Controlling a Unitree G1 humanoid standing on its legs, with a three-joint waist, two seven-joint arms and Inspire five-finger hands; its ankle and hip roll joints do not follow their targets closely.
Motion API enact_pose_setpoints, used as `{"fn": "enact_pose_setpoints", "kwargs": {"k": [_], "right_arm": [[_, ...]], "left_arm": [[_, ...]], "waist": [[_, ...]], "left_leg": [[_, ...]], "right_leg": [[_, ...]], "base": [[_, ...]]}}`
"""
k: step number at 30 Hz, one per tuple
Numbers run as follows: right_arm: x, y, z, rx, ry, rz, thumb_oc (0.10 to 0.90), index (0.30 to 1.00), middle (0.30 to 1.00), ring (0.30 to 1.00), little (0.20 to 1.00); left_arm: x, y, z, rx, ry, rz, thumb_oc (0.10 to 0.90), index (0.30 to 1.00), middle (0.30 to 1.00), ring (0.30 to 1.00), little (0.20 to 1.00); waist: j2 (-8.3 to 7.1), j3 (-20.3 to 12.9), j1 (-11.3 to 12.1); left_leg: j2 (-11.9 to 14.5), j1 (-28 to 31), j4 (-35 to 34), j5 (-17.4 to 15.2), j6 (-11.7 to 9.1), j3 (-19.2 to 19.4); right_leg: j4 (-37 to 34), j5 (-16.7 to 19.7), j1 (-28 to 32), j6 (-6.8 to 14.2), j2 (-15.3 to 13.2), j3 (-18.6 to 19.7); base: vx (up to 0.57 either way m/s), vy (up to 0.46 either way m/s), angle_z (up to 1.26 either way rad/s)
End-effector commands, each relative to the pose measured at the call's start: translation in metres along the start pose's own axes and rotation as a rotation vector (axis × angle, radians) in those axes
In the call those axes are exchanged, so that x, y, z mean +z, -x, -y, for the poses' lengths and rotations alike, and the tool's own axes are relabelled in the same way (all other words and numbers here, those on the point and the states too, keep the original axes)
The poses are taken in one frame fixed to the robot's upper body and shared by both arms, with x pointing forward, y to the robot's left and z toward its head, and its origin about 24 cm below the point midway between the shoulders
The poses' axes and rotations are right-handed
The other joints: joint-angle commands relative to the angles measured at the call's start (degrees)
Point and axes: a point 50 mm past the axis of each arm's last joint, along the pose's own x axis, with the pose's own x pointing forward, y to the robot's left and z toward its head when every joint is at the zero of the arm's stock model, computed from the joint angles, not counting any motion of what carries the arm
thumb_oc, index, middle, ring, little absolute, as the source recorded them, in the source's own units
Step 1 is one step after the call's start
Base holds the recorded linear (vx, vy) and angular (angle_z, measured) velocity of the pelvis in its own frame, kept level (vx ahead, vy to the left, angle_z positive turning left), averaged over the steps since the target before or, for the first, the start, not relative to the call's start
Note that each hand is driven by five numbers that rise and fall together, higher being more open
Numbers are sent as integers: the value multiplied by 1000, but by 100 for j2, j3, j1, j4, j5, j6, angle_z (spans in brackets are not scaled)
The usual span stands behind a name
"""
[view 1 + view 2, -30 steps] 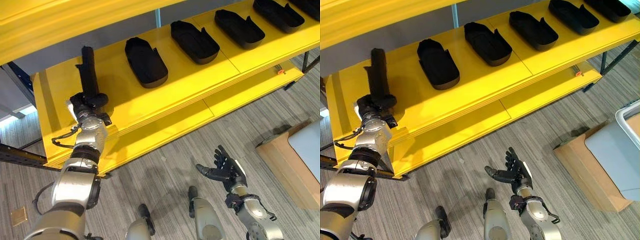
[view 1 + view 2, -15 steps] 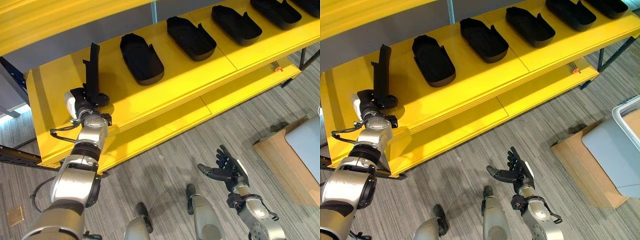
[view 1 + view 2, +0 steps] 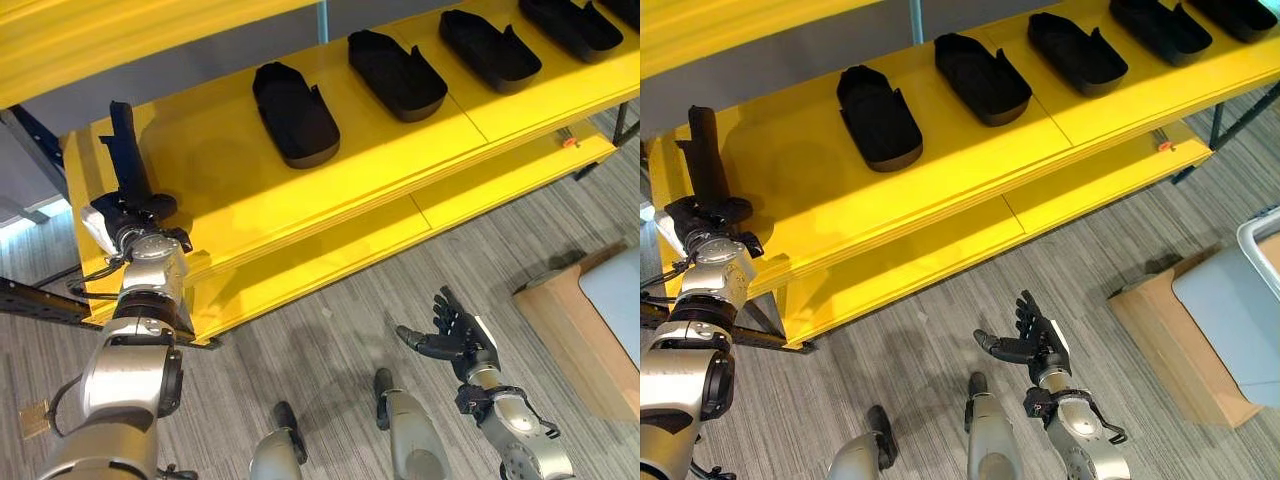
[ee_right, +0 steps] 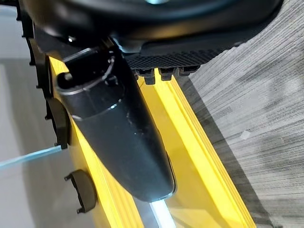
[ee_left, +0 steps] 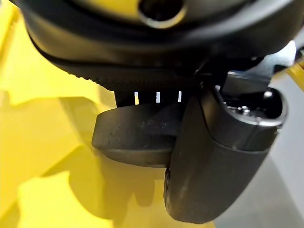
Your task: Move parts from the plastic box to the shelf.
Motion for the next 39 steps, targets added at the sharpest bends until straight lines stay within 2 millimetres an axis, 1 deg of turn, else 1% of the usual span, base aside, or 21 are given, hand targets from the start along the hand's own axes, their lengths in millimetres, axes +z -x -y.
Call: {"fn": "enact_pose_setpoints", "kwargs": {"k": [1, 2, 3, 7, 9, 10, 11, 14, 15, 16, 17, 18, 19, 21, 22, 23, 25, 26, 30, 34, 39], "right_arm": [[41, 0, -8, 74, -27, 228, 900, 1000, 1000, 1000, 1000], [42, 1, -9, 75, -24, 233, 900, 1000, 1000, 1000, 1000], [42, 1, -8, 77, -22, 235, 900, 1000, 1000, 1000, 1000], [47, 0, -7, 80, -8, 252, 900, 1000, 1000, 1000, 1000], [48, 1, -6, 81, -6, 256, 900, 1000, 1000, 1000, 1000], [48, 1, -6, 83, -7, 257, 900, 1000, 1000, 1000, 1000], [49, 1, -4, 83, -5, 260, 900, 1000, 1000, 1000, 1000], [50, 1, -2, 85, -3, 261, 900, 1000, 1000, 1000, 1000], [50, 1, -2, 84, -4, 261, 900, 1000, 1000, 1000, 1000], [50, 1, -1, 87, -5, 257, 900, 1000, 1000, 1000, 1000], [49, 1, 0, 91, -10, 252, 900, 1000, 1000, 1000, 1000], [48, 2, 1, 93, -8, 246, 900, 1000, 1000, 1000, 1000], [49, 2, 2, 96, -7, 251, 900, 1000, 1000, 1000, 1000], [50, 2, 4, 100, -10, 251, 900, 1000, 1000, 1000, 1000], [50, 1, 4, 99, -10, 251, 900, 1000, 1000, 1000, 1000], [51, 2, 4, 103, -13, 256, 900, 1000, 1000, 1000, 1000], [51, 3, 5, 112, -20, 256, 900, 1000, 1000, 1000, 1000], [51, 3, 5, 115, -23, 254, 900, 1000, 1000, 1000, 1000], [50, 3, 6, 115, -34, 254, 900, 1000, 1000, 1000, 1000], [50, 3, 6, 116, -38, 253, 900, 1000, 1000, 1000, 1000], [52, 2, 7, 125, -36, 252, 900, 1000, 1000, 1000, 1000]], "left_arm": [[49, -14, -37, 142, 59, 212, 400, 300, 300, 300, 300], [55, -11, -37, 157, 51, 261, 400, 300, 300, 300, 300], [57, -10, -36, 152, 39, 276, 400, 300, 300, 300, 300], [60, -12, -47, 192, -8, 317, 400, 300, 300, 300, 300], [61, -15, -52, 208, -70, 335, 400, 300, 300, 300, 300], [62, -16, -55, 217, -125, 351, 400, 300, 300, 300, 300], [58, -21, -59, 214, -237, 352, 400, 300, 300, 300, 300], [60, -26, -63, 210, -363, 359, 400, 300, 300, 300, 300], [60, -26, -63, 210, -363, 360, 400, 300, 300, 300, 300], [55, -31, -68, 201, -441, 333, 400, 300, 300, 300, 300], [59, -36, -75, 214, -549, 319, 400, 300, 300, 300, 300], [60, -38, -77, 207, -646, 327, 400, 300, 300, 300, 300], [71, -39, -77, 206, -792, 368, 400, 300, 300, 300, 300], [79, -39, -77, 207, -912, 401, 400, 300, 300, 300, 300], [80, -39, -77, 207, -912, 402, 400, 300, 300, 300, 300], [83, -39, -75, 201, -916, 413, 400, 300, 300, 300, 300], [91, -40, -78, 198, -972, 419, 400, 300, 300, 300, 300], [93, -40, -79, 191, -965, 416, 400, 300, 300, 300, 300], [93, -43, -84, 187, -964, 391, 400, 300, 300, 300, 300], [93, -44, -86, 177, -1018, 376, 400, 300, 300, 300, 300], [95, -43, -79, 135, -1098, 383, 400, 300, 300, 300, 300]], "waist": [[-10, -413, 29], [-10, -416, 40], [-11, -416, 49], [-5, -430, 64], [0, -440, 57], [3, -444, 56], [10, -448, 38], [26, -451, 14], [24, -450, 18], [26, -454, 1], [35, -456, -28], [45, -463, -51], [37, -473, -75], [47, -474, -105], [44, -473, -101], [48, -468, -117], [56, -472, -156], [57, -477, -153], [67, -486, -157], [72, -491, -173], [88, -499, -204]], "left_leg": [[356, -42, 311, -106, -51, -102], [355, -38, 319, -116, -48, -104], [357, -38, 324, -116, -46, -108], [351, -37, 320, -116, -45, -111], [349, -44, 317, -111, -48, -105], [346, -56, 328, -114, -49, -109], [344, -63, 320, -107, -51, -100], [340, -75, 323, -102, -50, -89], [340, -75, 323, -102, -50, -89], [343, -80, 320, -91, -51, -81], [347, -81, 322, -86, -52, -60], [356, -86, 311, -77, -55, -42], [361, -106, 312, -68, -52, -27], [369, -136, 330, -63, -54, -22], [369, -137, 331, -63, -54, -22], [378, -90, 379, -198, -98, -45], [379, -115, 378, -189, -101, -34], [385, -124, 385, -190, -101, -31], [383, -156, 401, -194, -97, -31], [388, -202, 427, -199, -95, -22], [368, -250, 437, -199, -90, -18]], "right_leg": [[-184, -508, 409, 509, -361, 295], [-180, -507, 413, 509, -362, 295], [-173, -508, 415, 506, -363, 293], [-166, -517, 410, 508, -368, 303], [-153, -521, 391, 511, -373, 313], [-143, -520, 378, 512, -376, 322], [-144, -514, 364, 515, -377, 331], [-132, -509, 343, 523, -376, 342], [-131, -509, 342, 524, -376, 343], [-127, -504, 326, 527, -375, 349], [-114, -496, 308, 533, -374, 363], [-115, -486, 287, 539, -375, 372], [-104, -480, 248, 546, -371, 392], [-101, -469, 216, 550, -370, 404], [-100, -469, 215, 550, -371, 405], [-25, -603, 239, 596, -372, 436], [-35, -591, 200, 599, -355, 446], [-28, -590, 185, 604, -353, 446], [-9, -592, 146, 613, -348, 464], [15, -595, 108, 611, -357, 484], [63, -587, 38, 609, -354, 493]], "base": [[29, 5, 10], [14, 2, 3], [12, -1, 3], [0, 0, 0], [0, 0, 0], [0, 0, 0], [0, 0, 0], [0, 0, 0], [0, 0, 0], [0, 0, 0], [0, 0, 0], [-13, -2, -4], [-11, 3, -6], [-10, -1, -4], [57, -1, -6], [54, -4, -6], [23, -3, -2], [0, 0, 0], [0, -2, -2], [0, 0, 0], [0, 0, 0]]}}
